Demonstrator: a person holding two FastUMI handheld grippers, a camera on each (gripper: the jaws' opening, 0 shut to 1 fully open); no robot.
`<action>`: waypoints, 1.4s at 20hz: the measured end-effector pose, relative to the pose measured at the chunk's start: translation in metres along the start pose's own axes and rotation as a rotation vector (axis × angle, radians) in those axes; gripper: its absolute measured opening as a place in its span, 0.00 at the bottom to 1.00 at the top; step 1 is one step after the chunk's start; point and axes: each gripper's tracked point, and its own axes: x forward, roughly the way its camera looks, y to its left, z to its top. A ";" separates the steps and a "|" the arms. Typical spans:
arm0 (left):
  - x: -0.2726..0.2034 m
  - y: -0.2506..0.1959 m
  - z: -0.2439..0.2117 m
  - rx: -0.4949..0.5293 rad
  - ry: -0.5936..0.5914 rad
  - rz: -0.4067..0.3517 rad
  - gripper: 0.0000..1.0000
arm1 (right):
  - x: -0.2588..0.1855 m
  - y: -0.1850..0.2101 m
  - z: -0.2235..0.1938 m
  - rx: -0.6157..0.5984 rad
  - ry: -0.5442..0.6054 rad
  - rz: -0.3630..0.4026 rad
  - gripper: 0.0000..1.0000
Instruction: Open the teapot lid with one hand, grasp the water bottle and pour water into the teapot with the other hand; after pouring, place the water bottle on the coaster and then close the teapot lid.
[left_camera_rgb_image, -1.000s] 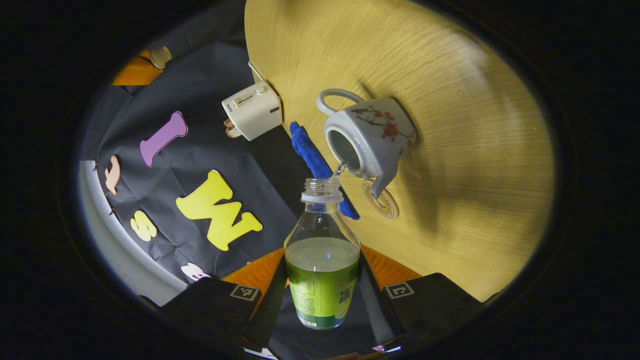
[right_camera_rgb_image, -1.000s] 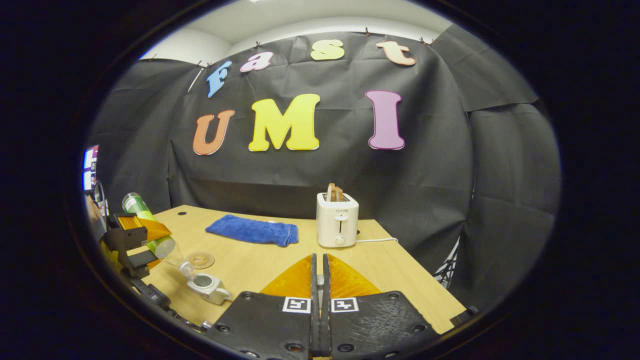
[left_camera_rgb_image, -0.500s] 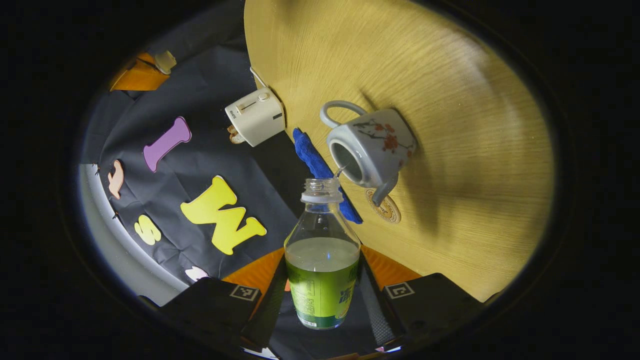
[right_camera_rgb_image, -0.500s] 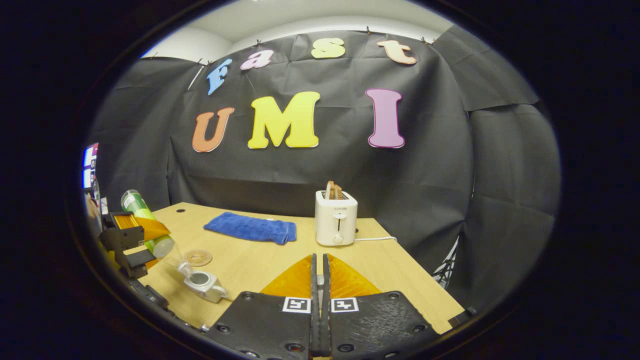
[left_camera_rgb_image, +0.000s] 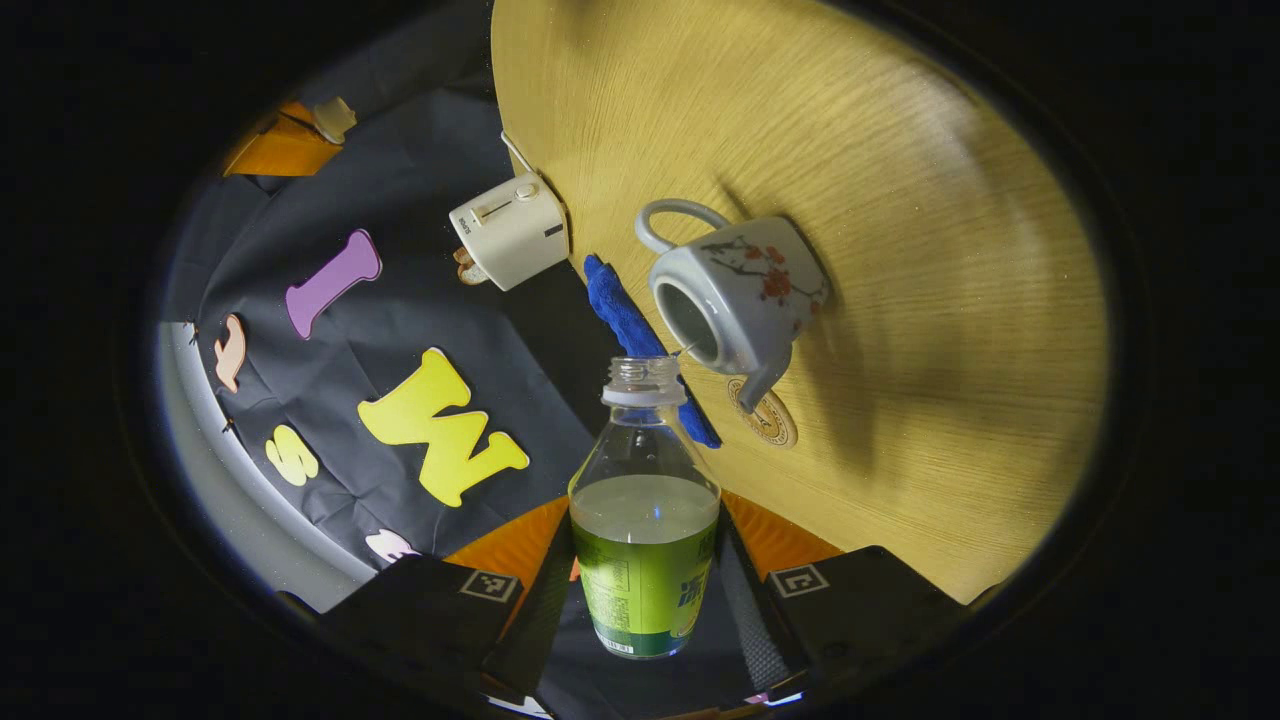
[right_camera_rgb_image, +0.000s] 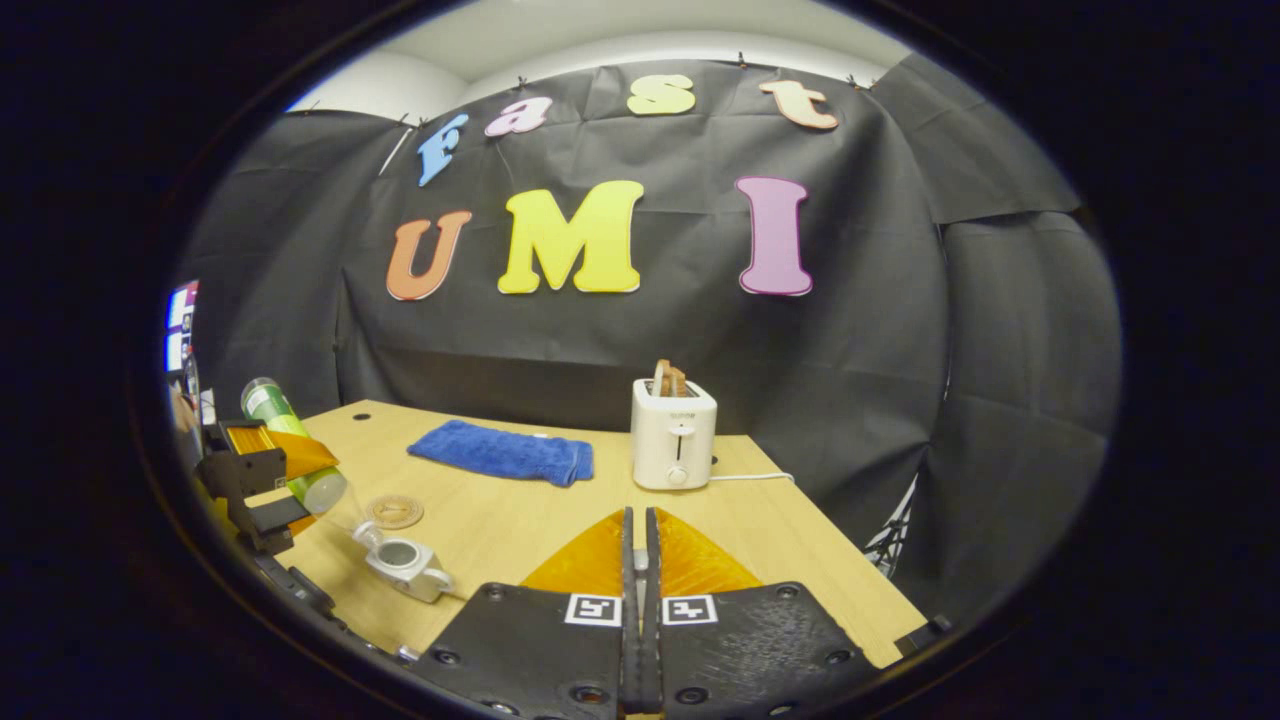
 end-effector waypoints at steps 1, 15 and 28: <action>0.000 -0.001 0.000 -0.007 -0.002 0.000 0.76 | 0.000 0.000 0.000 0.000 0.001 0.001 0.00; -0.001 0.017 -0.010 -0.430 -0.074 0.034 0.76 | 0.001 -0.008 -0.002 -0.001 0.010 -0.024 0.00; 0.045 0.058 -0.083 -1.589 -0.161 0.116 0.76 | -0.006 -0.003 0.008 0.008 -0.024 -0.016 0.00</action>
